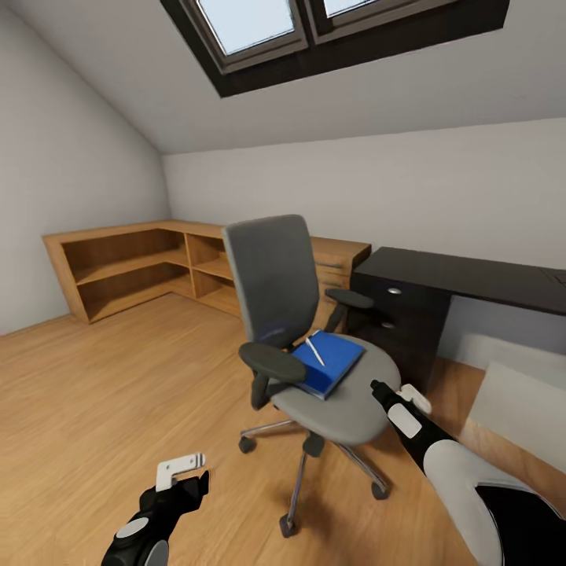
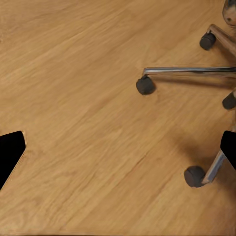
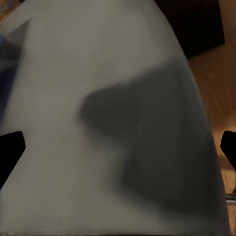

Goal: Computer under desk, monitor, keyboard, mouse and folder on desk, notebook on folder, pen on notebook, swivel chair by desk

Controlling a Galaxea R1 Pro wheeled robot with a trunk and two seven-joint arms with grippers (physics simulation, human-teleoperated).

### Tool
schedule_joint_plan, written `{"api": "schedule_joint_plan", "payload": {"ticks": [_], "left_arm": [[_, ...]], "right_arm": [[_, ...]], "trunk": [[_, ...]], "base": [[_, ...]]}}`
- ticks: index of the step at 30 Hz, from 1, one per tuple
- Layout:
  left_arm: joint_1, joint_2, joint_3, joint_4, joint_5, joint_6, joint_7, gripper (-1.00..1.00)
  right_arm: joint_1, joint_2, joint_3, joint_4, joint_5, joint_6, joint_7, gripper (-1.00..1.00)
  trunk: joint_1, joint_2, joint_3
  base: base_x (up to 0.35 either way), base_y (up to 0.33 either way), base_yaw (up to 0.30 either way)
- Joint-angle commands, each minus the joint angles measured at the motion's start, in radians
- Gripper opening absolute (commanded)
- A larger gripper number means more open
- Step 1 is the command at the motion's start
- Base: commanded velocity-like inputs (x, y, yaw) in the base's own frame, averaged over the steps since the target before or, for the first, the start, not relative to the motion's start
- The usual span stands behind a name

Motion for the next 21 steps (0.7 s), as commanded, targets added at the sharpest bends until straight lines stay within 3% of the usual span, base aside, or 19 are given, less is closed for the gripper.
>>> {"api": "schedule_joint_plan", "payload": {"ticks": [1, 8, 21], "left_arm": [[0.000, 0.000, -0.001, -0.001, 0.011, 0.002, 0.009, 1.00], [0.000, 0.000, -0.002, 0.000, 0.011, 0.002, 0.009, 1.00], [0.000, -0.001, -0.003, 0.002, 0.011, 0.003, 0.009, 1.00]], "right_arm": [[0.000, 0.001, -0.001, -0.001, -0.011, -0.002, 0.001, 1.00], [0.000, 0.001, -0.001, -0.001, -0.011, -0.002, 0.001, 1.00], [0.000, 0.001, -0.001, -0.001, -0.011, -0.002, 0.001, 1.00]], "trunk": [[0.000, 0.000, -0.001], [0.000, 0.000, -0.001], [0.000, 0.000, -0.001]], "base": [[0.000, -0.001, 0.275], [0.000, 0.000, 0.259], [0.000, 0.000, 0.092]]}}
